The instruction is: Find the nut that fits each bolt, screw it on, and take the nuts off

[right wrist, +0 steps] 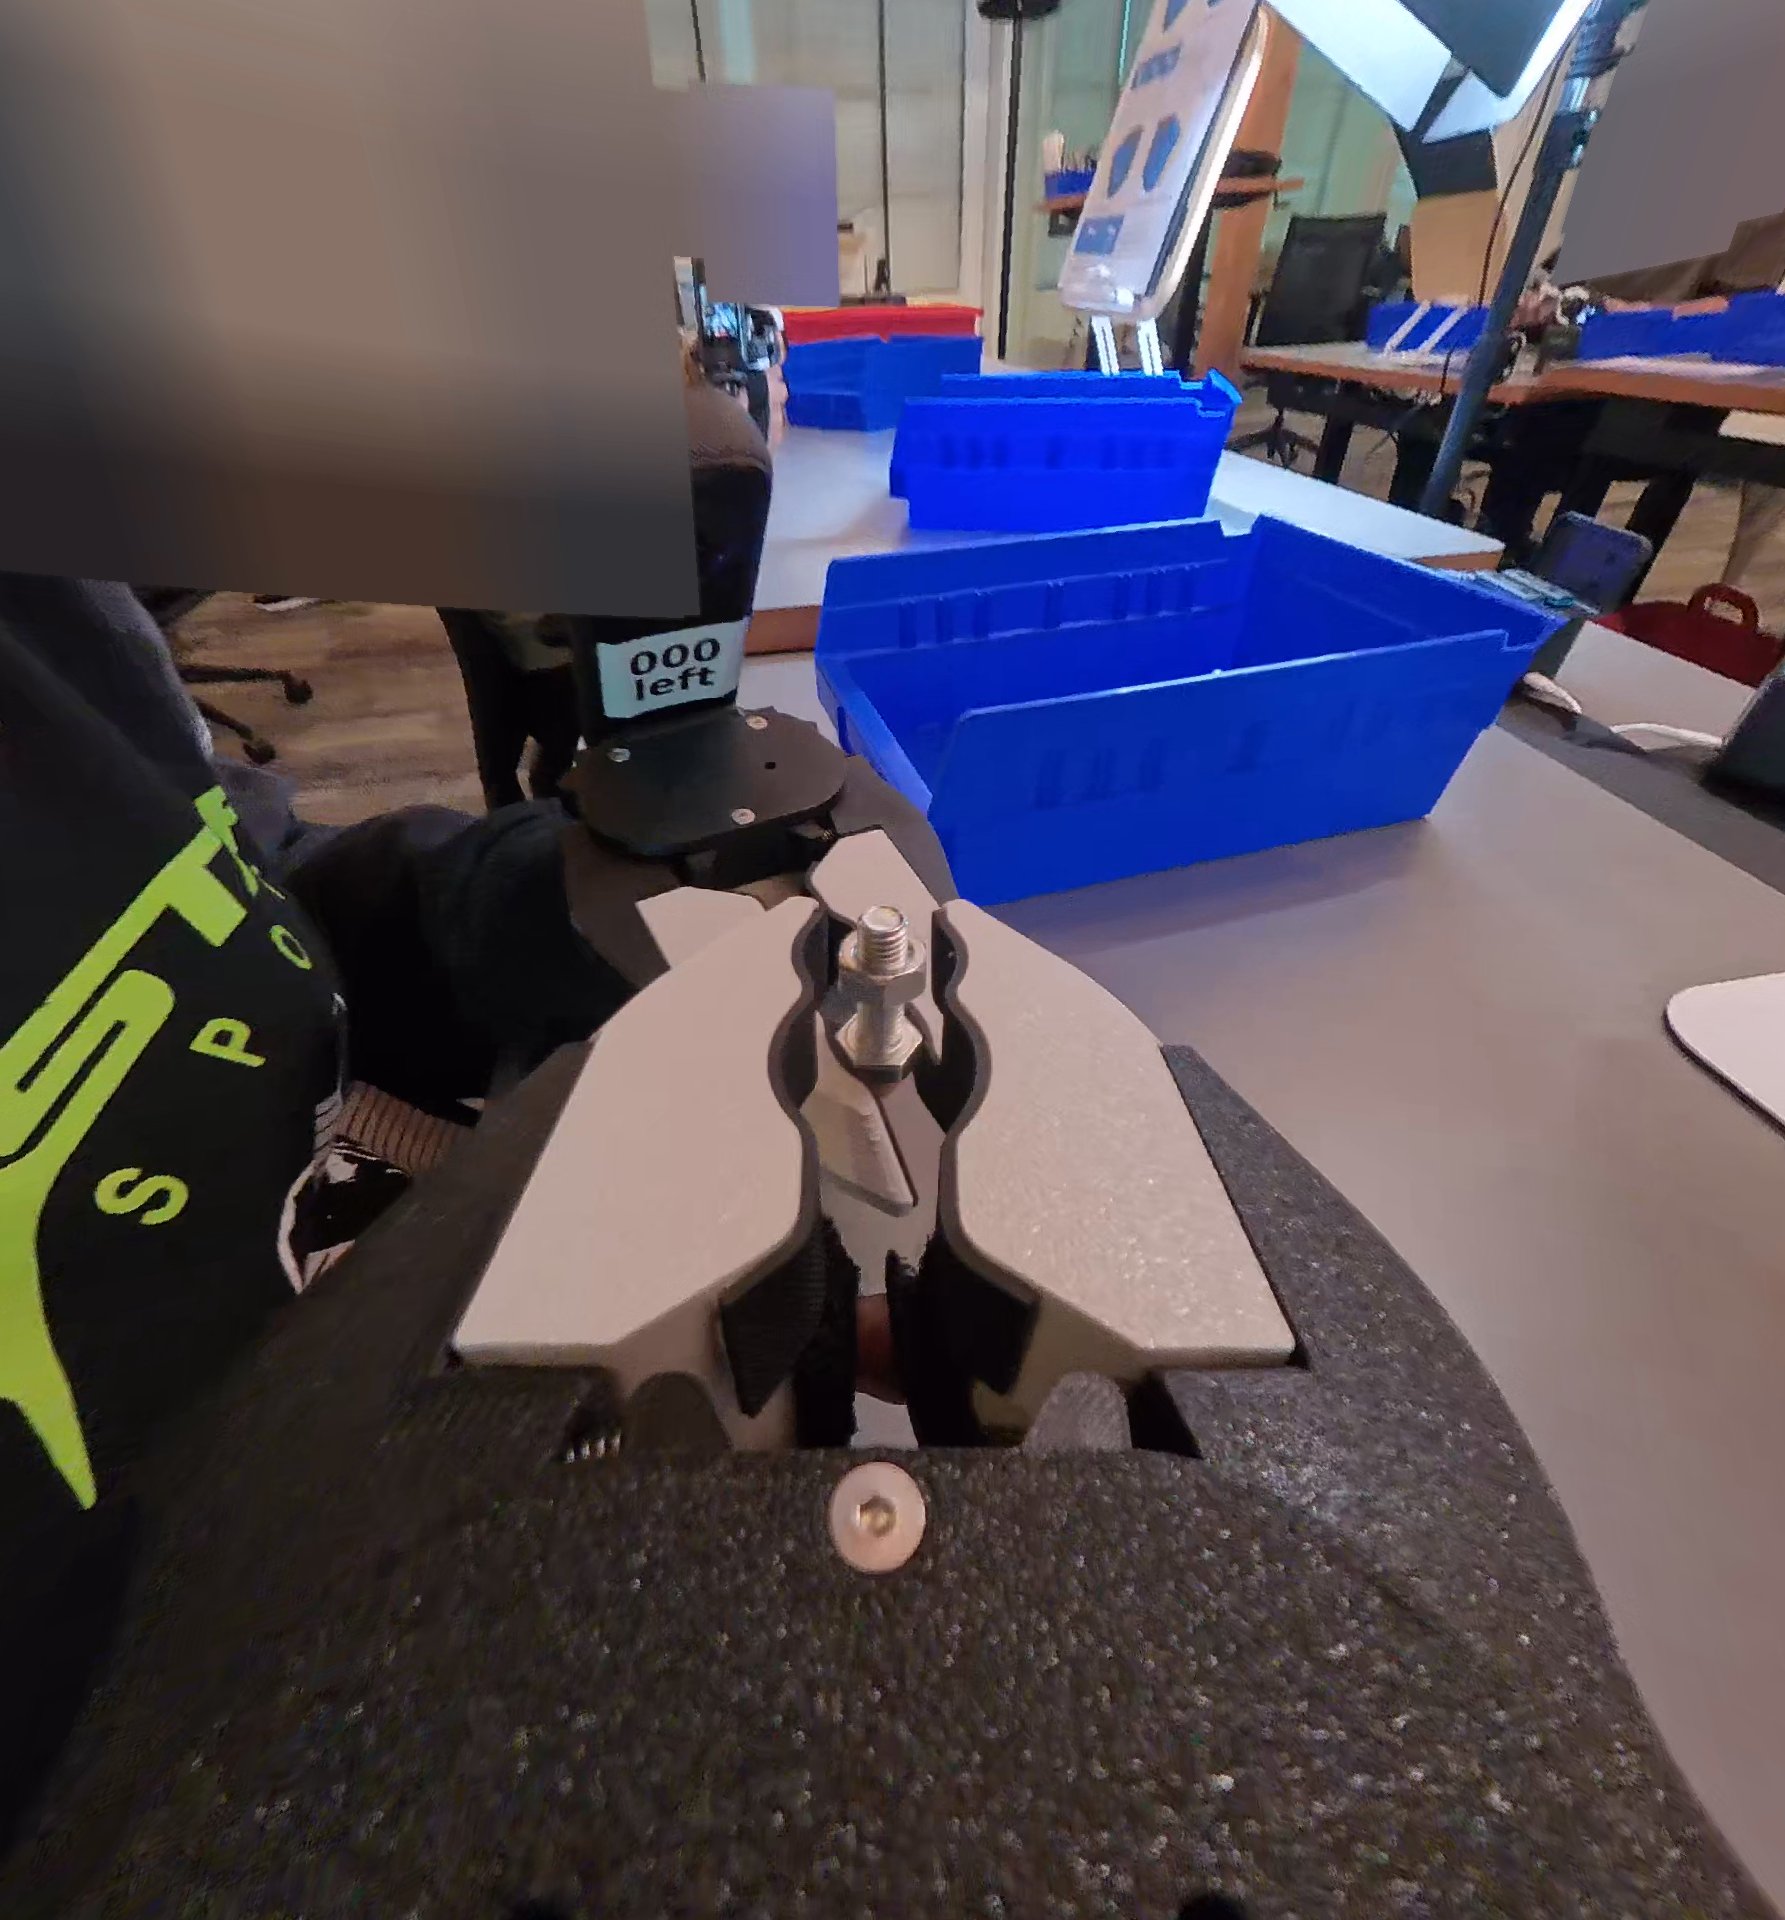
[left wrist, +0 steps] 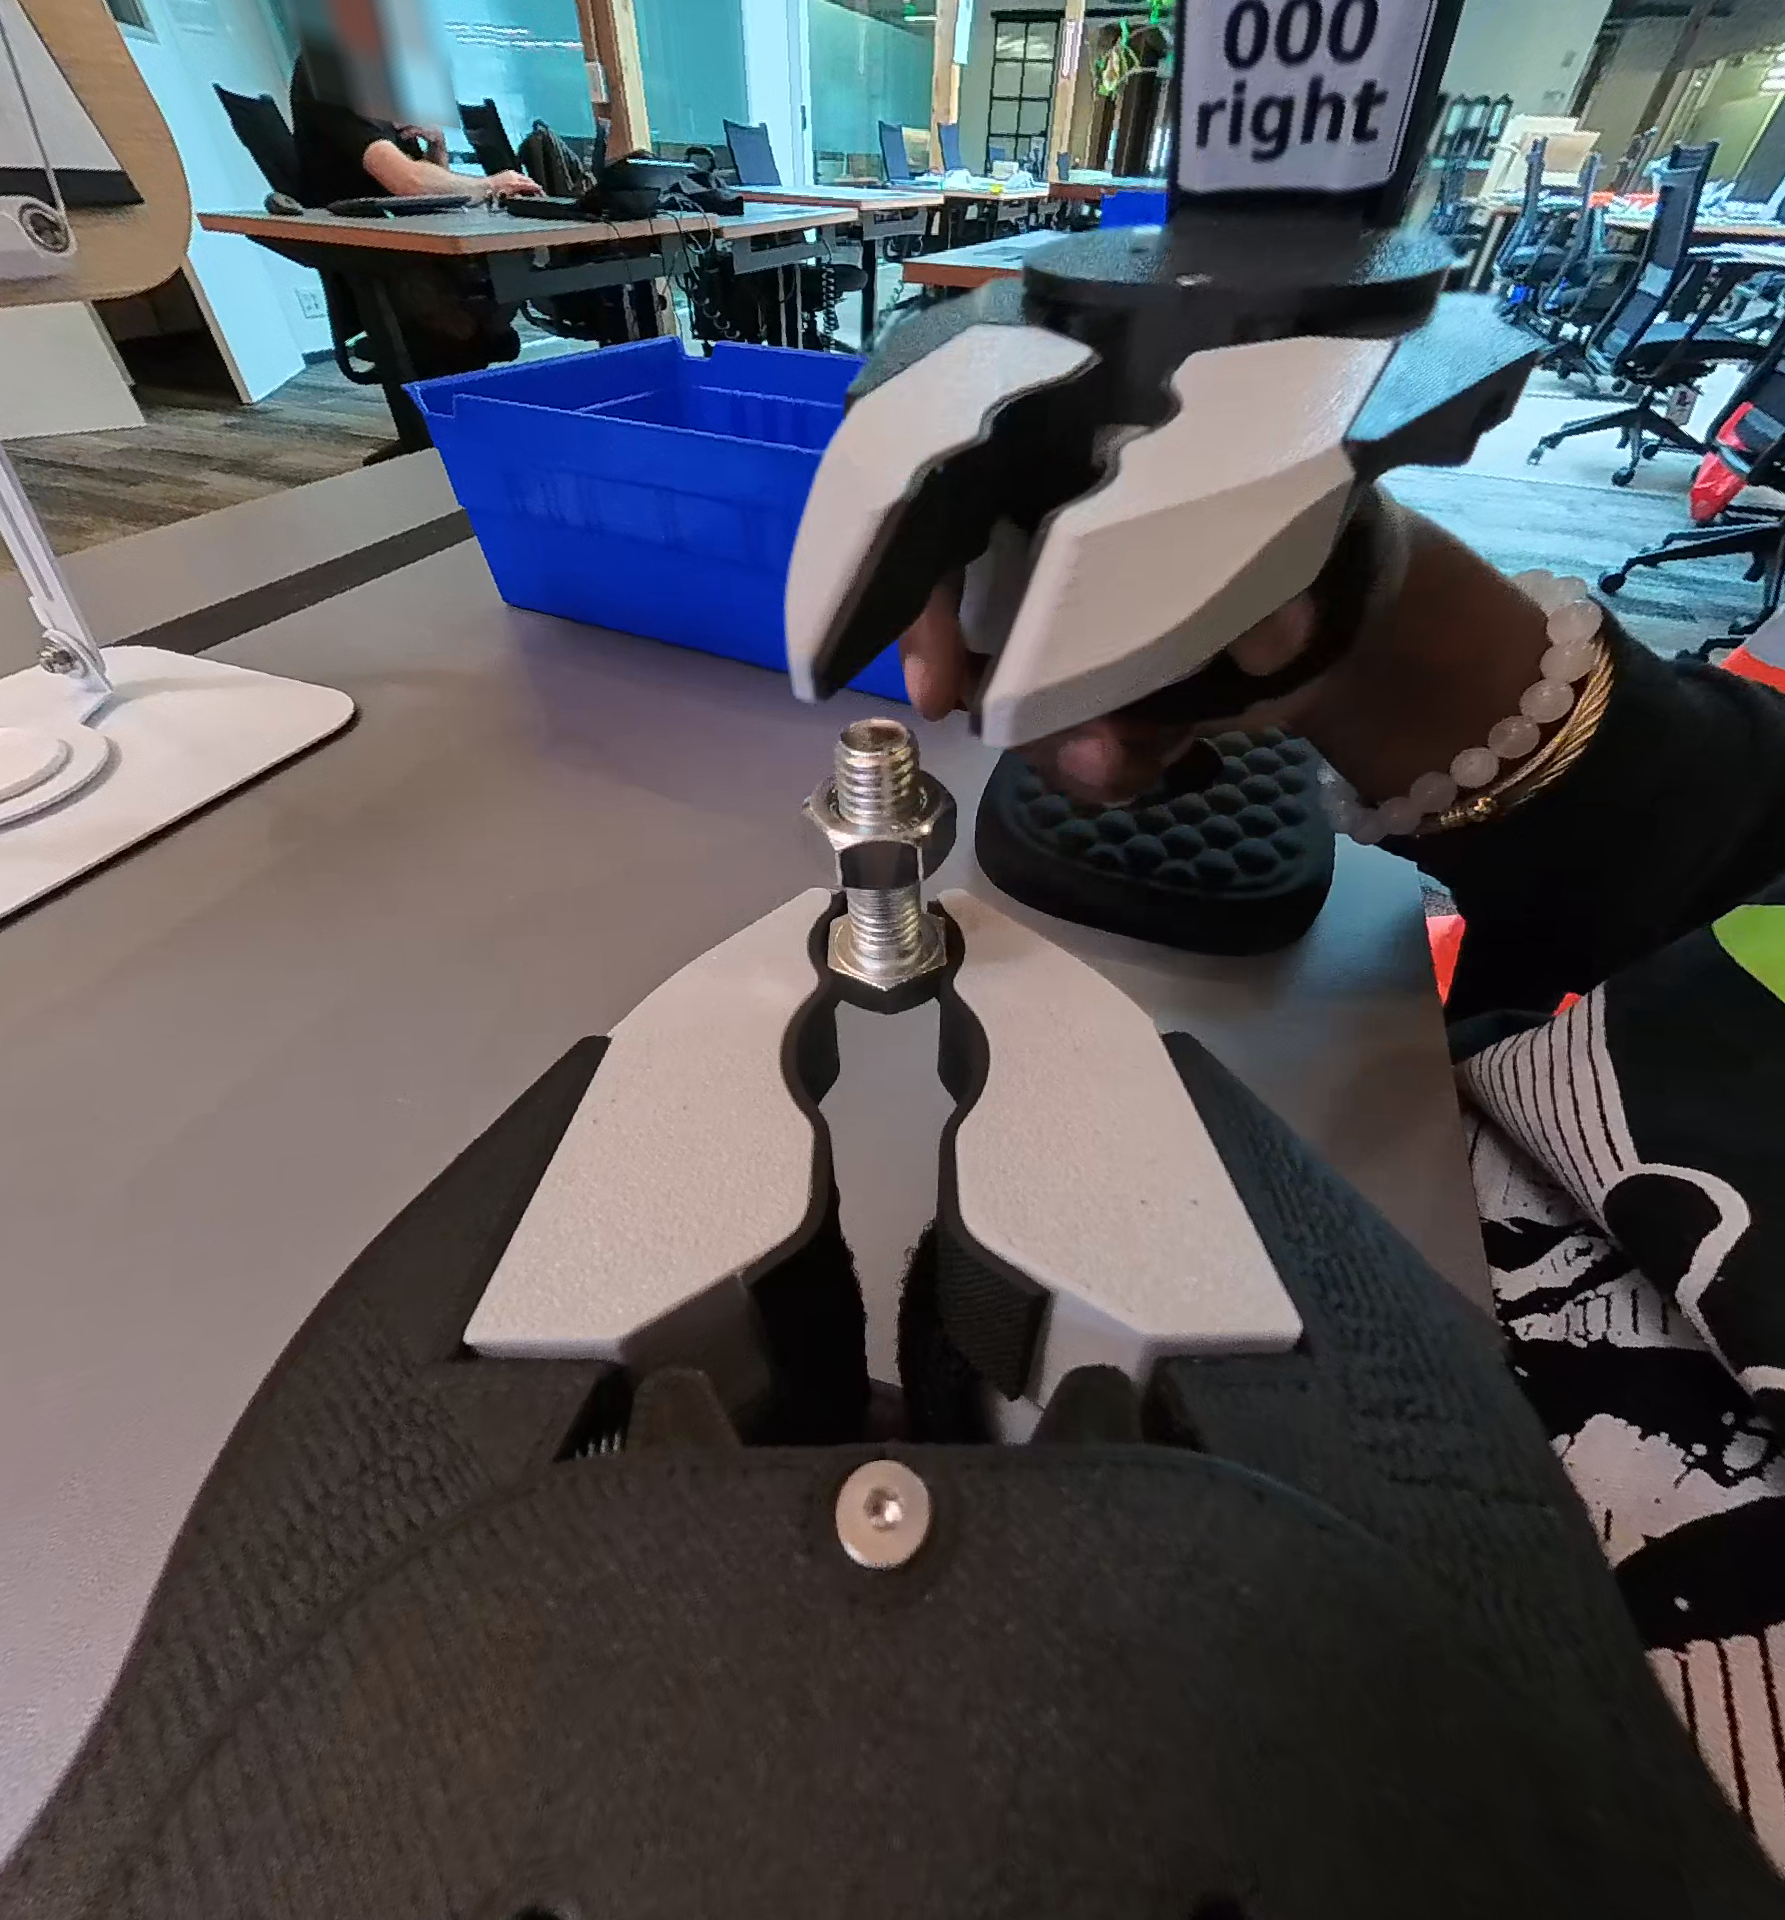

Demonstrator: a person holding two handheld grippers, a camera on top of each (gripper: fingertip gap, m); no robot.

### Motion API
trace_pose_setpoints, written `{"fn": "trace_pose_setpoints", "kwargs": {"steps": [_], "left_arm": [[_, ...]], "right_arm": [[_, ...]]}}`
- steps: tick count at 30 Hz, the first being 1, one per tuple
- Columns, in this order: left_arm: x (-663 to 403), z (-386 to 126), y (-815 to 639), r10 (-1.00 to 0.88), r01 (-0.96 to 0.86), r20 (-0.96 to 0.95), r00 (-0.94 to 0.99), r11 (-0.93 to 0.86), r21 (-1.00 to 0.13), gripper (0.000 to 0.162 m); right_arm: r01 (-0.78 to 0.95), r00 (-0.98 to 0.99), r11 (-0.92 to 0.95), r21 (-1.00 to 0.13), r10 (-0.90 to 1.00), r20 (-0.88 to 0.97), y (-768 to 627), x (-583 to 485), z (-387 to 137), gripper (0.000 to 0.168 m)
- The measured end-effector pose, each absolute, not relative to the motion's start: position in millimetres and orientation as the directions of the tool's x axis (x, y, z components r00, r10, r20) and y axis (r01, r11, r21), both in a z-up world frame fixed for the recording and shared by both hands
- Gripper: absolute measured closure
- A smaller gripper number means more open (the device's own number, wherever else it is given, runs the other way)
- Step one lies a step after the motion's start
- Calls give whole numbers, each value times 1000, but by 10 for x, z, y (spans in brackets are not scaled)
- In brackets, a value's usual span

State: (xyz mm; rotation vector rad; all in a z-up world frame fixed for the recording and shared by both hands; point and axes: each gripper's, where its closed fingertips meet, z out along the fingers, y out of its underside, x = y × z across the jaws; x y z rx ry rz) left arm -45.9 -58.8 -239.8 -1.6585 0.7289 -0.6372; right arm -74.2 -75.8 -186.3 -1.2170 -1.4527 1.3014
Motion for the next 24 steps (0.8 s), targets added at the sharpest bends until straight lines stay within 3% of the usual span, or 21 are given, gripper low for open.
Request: {"fn": "trace_pose_setpoints", "kwargs": {"steps": [12, 18, 24], "left_arm": [[-453, -2395, -586, -757, -126, 30, 653, -147, -981, 147], [-500, -2351, -559, -741, -81, 57, 669, -149, -985, 118], [-535, -2315, -544, -728, -52, 68, 683, -141, -989, 111]], "right_arm": [[185, -199, 3, -983, 979, -35, -748, -774, -1926, 159], [144, -113, -65, -987, 990, -82, -518, -655, -1830, 159], [75, 41, -130, -989, 991, -127, -32, -276, -1504, 159]]}}
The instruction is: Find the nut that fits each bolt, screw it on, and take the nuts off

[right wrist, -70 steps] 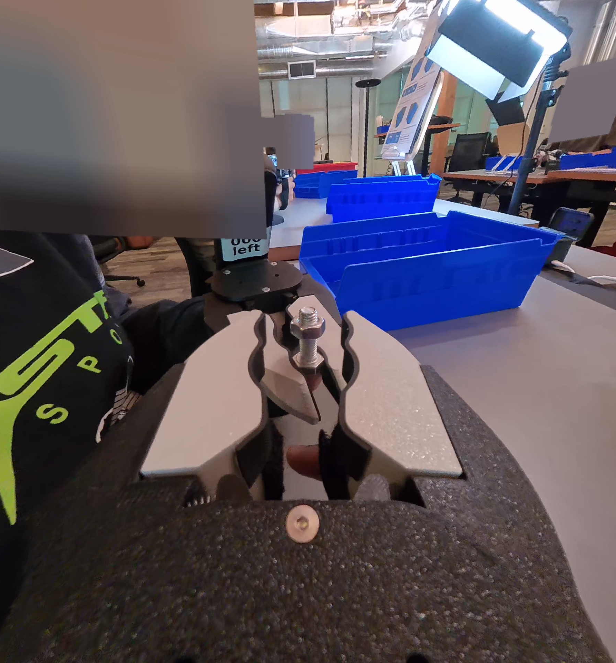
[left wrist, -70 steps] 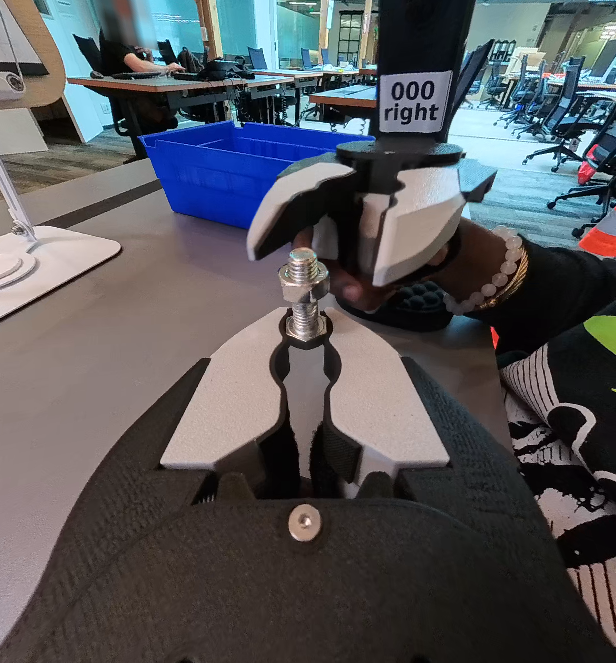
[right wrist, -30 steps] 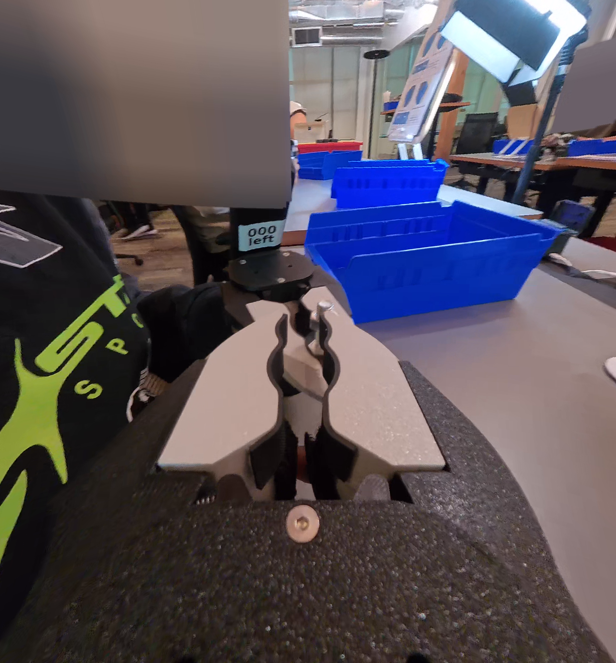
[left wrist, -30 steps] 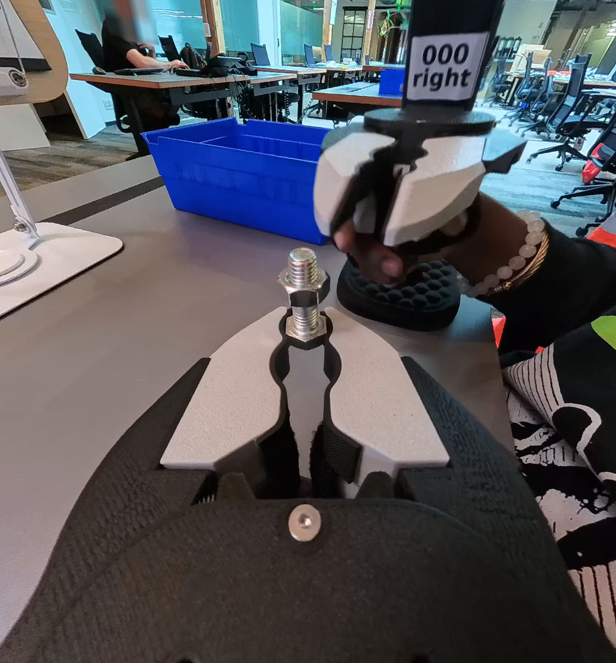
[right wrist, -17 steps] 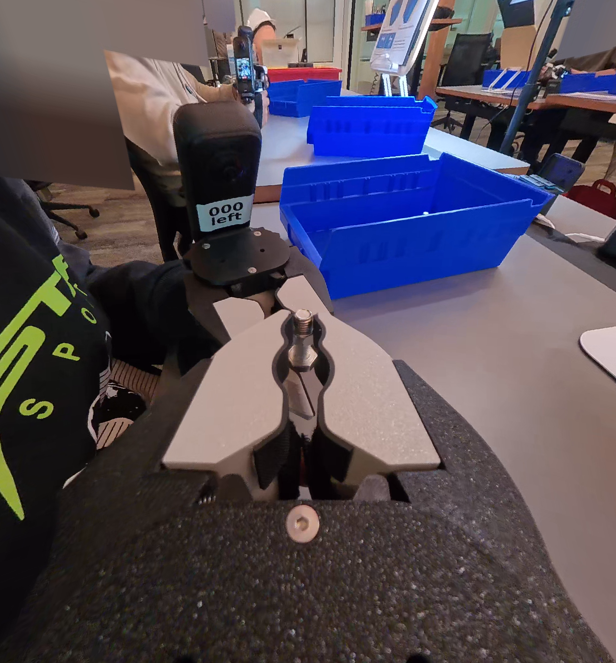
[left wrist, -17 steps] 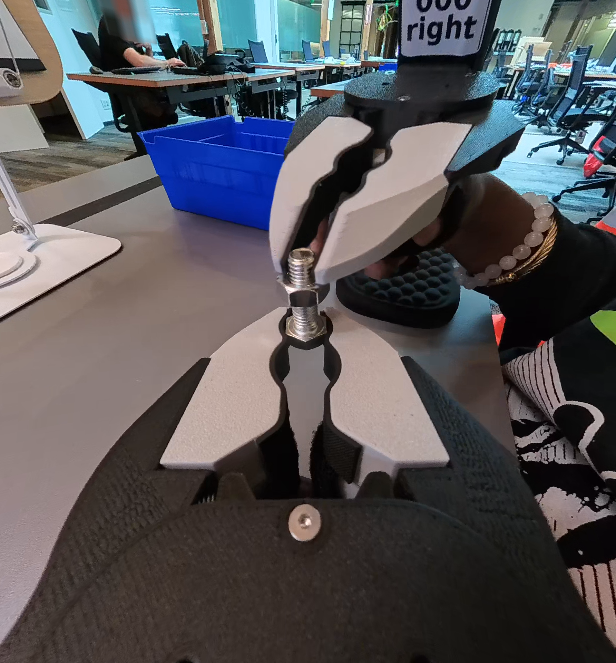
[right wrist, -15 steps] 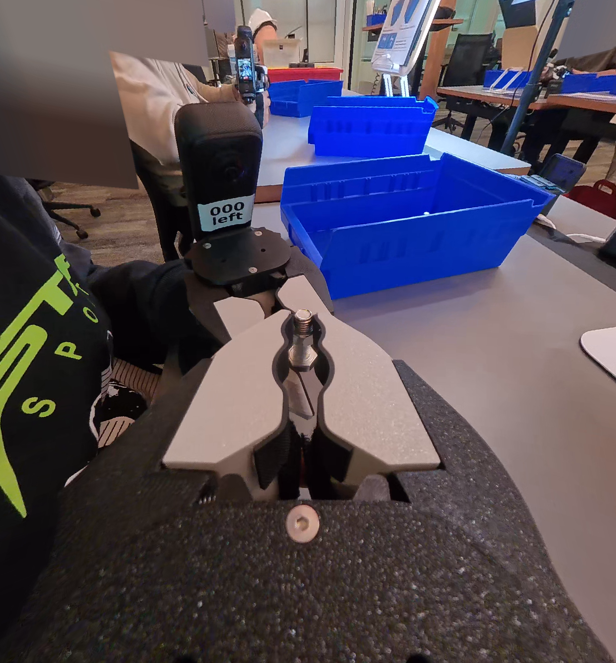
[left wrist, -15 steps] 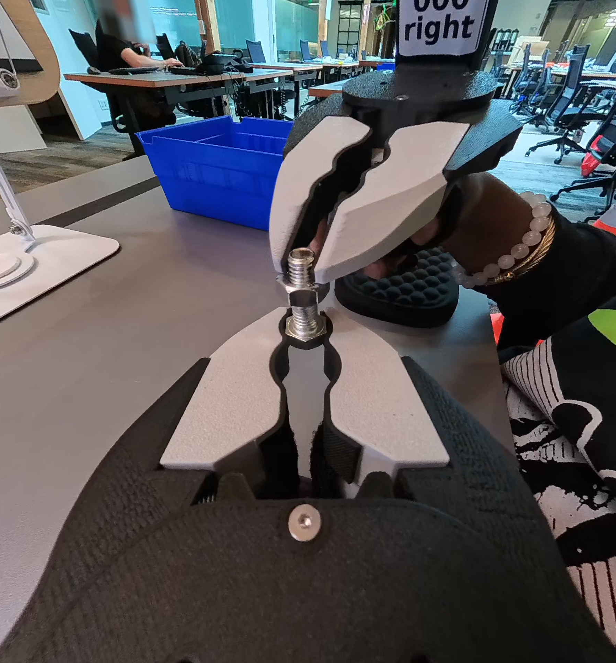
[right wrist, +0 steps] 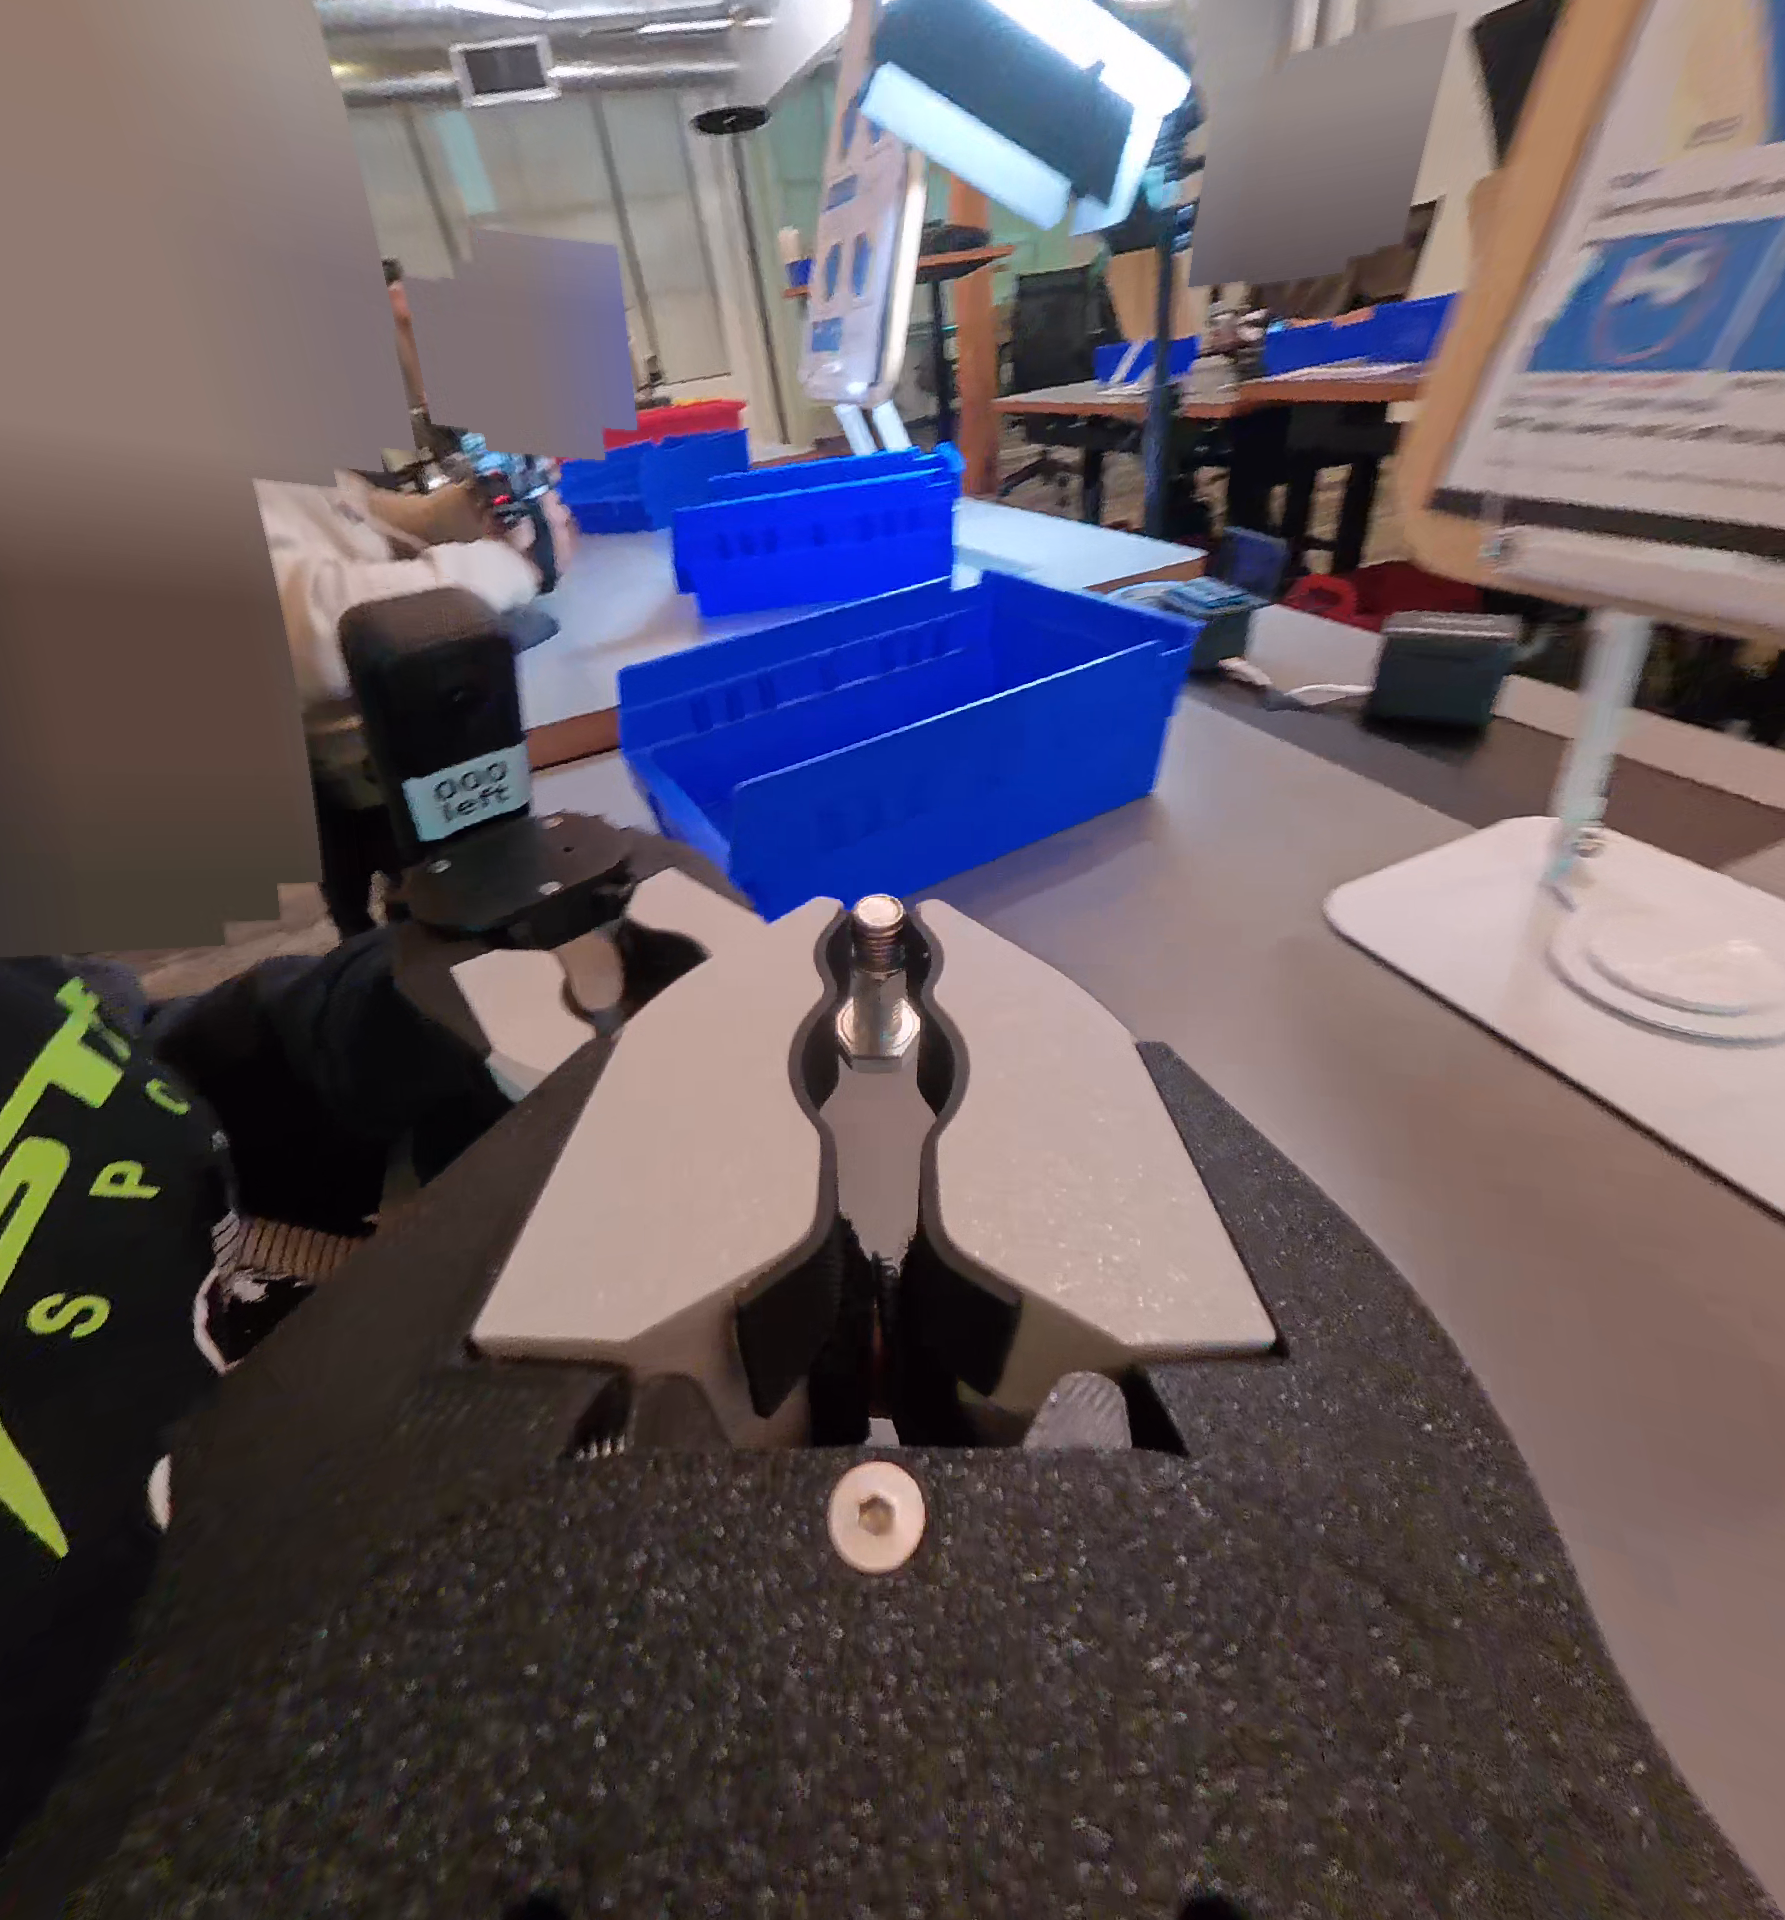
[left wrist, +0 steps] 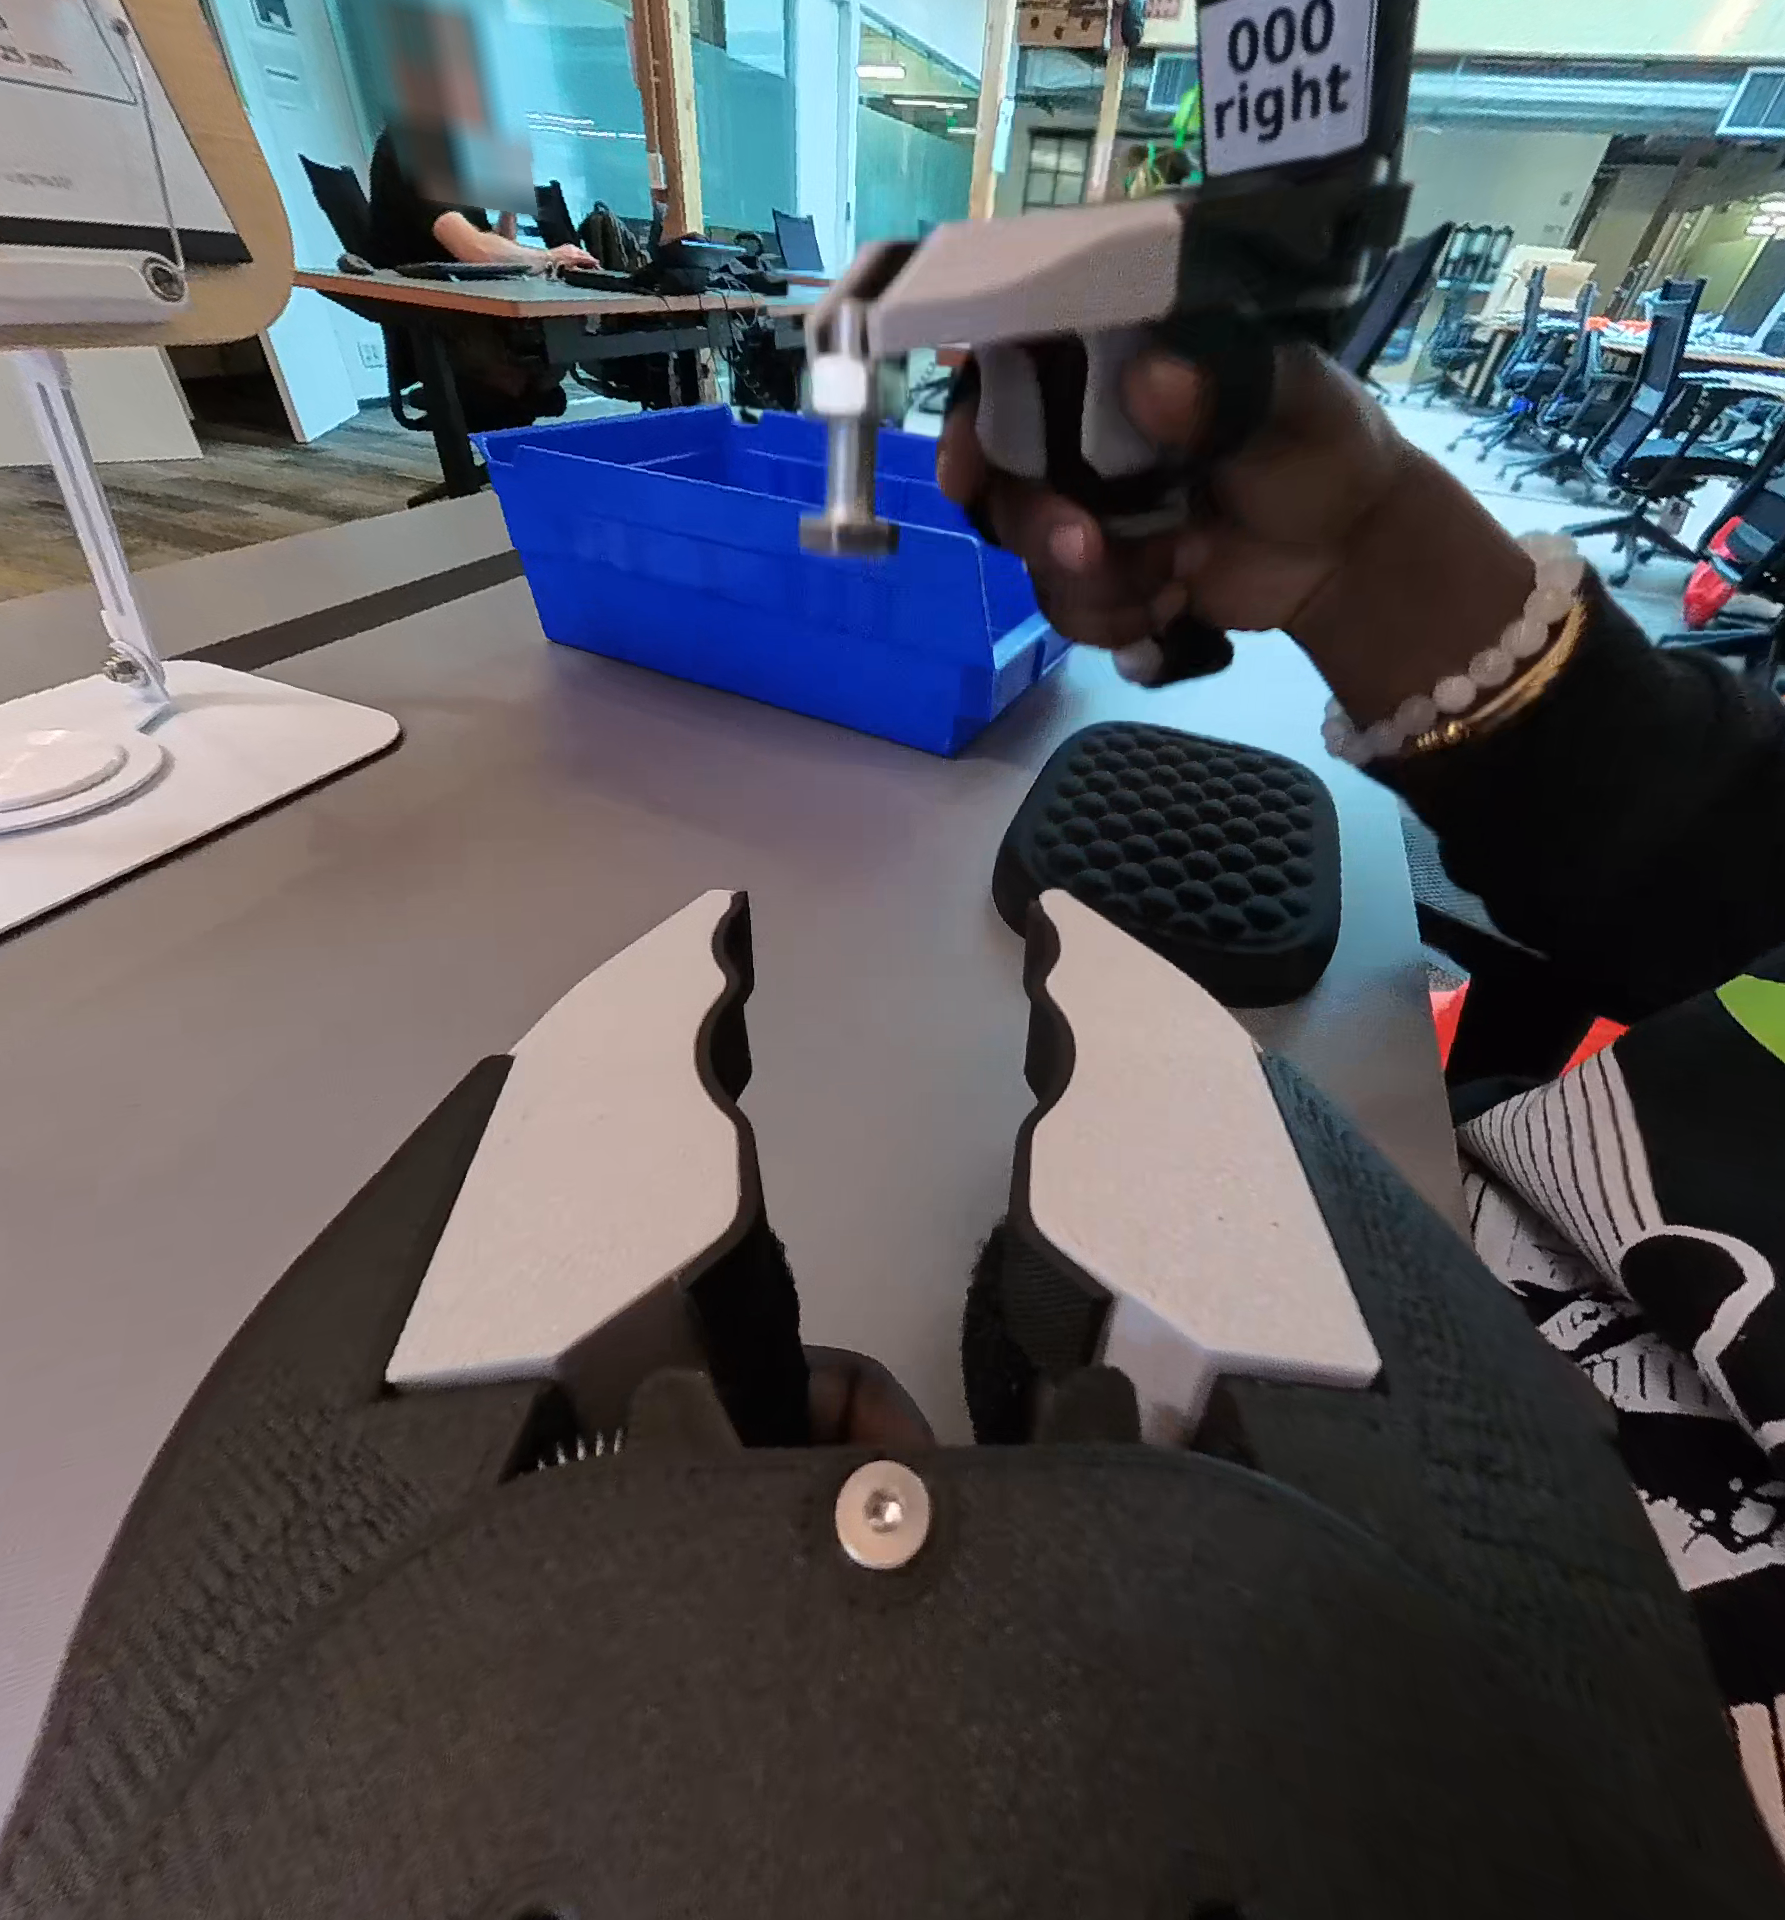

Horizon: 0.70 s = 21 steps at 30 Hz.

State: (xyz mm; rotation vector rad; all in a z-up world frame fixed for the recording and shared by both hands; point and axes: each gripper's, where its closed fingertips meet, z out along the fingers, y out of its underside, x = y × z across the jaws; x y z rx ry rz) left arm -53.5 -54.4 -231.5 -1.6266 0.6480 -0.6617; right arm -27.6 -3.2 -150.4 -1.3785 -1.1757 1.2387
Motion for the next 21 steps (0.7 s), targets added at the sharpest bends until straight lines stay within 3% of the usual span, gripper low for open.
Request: {"fn": "trace_pose_setpoints", "kwargs": {"steps": [10, 21], "left_arm": [[-543, -2298, -550, -726, -49, 60, 686, -128, -991, 111], [-546, -2298, -549, -729, -42, 71, 681, -136, -990, 112]], "right_arm": [[135, 571, -130, -982, 820, -30, 1549, 885, -1299, 159], [79, 801, -371, -925, 576, -163, 2884, 1494, -2195, 158]]}}
